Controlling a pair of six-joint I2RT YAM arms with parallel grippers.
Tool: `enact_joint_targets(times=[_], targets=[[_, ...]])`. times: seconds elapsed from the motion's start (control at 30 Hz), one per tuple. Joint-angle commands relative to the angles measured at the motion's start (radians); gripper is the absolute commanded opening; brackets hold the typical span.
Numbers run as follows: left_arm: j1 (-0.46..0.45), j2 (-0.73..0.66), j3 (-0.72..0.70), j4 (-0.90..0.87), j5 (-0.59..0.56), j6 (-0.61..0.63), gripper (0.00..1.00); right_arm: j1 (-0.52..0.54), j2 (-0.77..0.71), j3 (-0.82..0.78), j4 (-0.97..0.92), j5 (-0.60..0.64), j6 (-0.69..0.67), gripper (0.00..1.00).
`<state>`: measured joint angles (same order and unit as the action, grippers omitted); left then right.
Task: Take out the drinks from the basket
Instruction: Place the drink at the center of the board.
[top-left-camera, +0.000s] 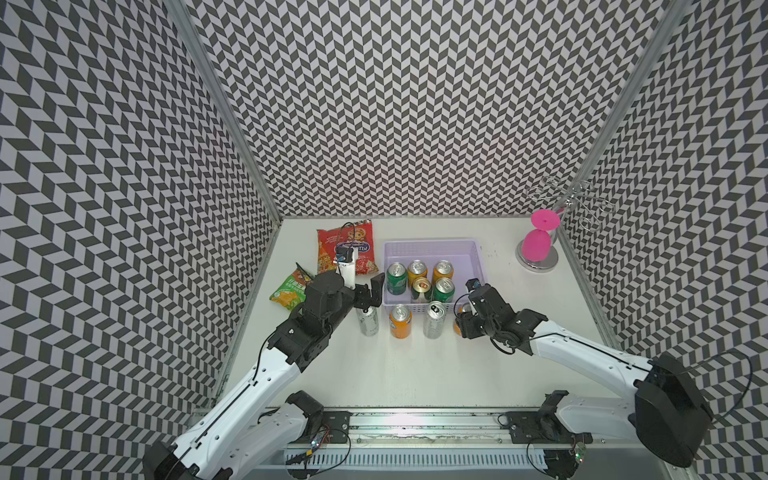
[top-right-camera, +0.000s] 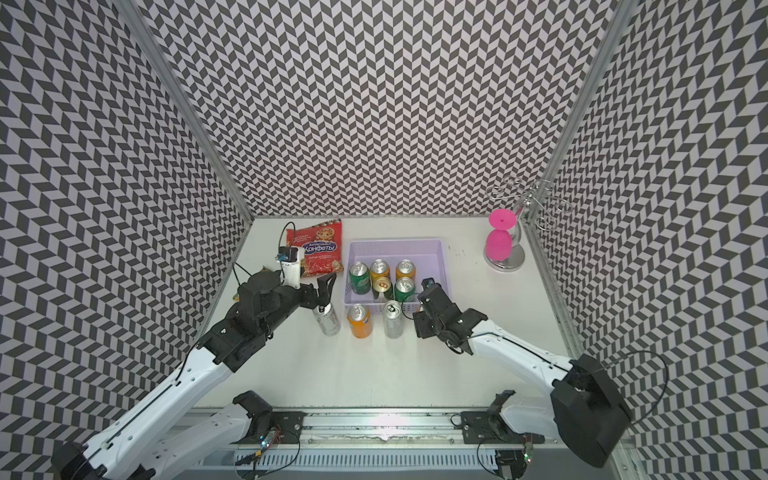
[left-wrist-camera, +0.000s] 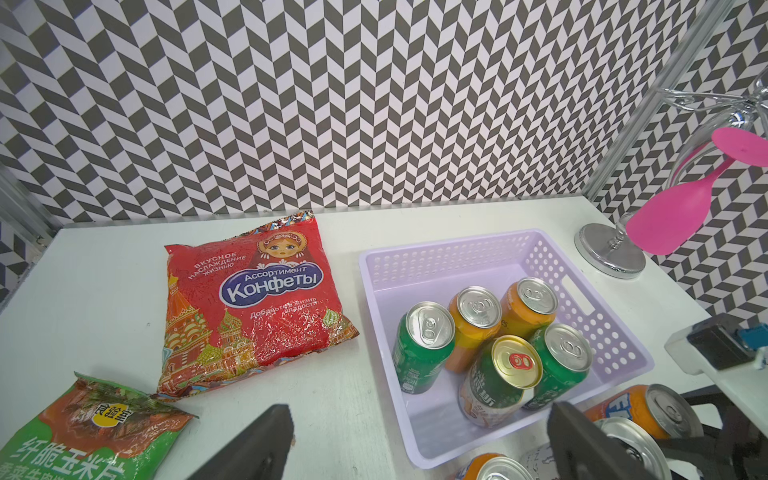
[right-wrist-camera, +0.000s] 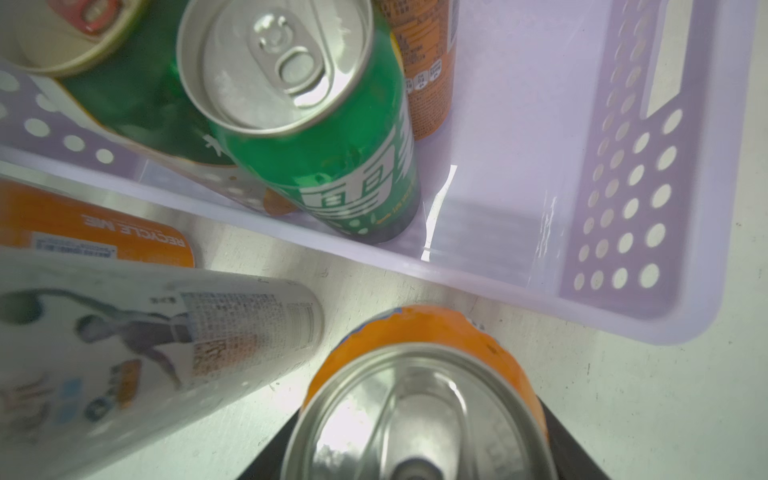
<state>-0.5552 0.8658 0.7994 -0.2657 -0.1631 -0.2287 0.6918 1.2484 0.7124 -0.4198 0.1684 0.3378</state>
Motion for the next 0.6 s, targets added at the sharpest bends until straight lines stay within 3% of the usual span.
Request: enact_joint_targets(times=[0.0, 0.3, 0.57], targets=[[0.006, -0.001, 0.008, -0.001, -0.004, 0.003, 0.99, 0.006, -0.005, 0.002, 0.115, 0.028, 0.008, 0.55], [0.006, -0.008, 0.01, -0.004, -0.006, 0.003, 0.99, 0.006, 0.012, 0.007, 0.114, 0.022, -0.014, 0.6], [0.007, -0.013, 0.01, -0.004, 0.002, 0.002, 0.99, 0.006, 0.014, 0.042, 0.087, 0.013, -0.041, 0.78]])
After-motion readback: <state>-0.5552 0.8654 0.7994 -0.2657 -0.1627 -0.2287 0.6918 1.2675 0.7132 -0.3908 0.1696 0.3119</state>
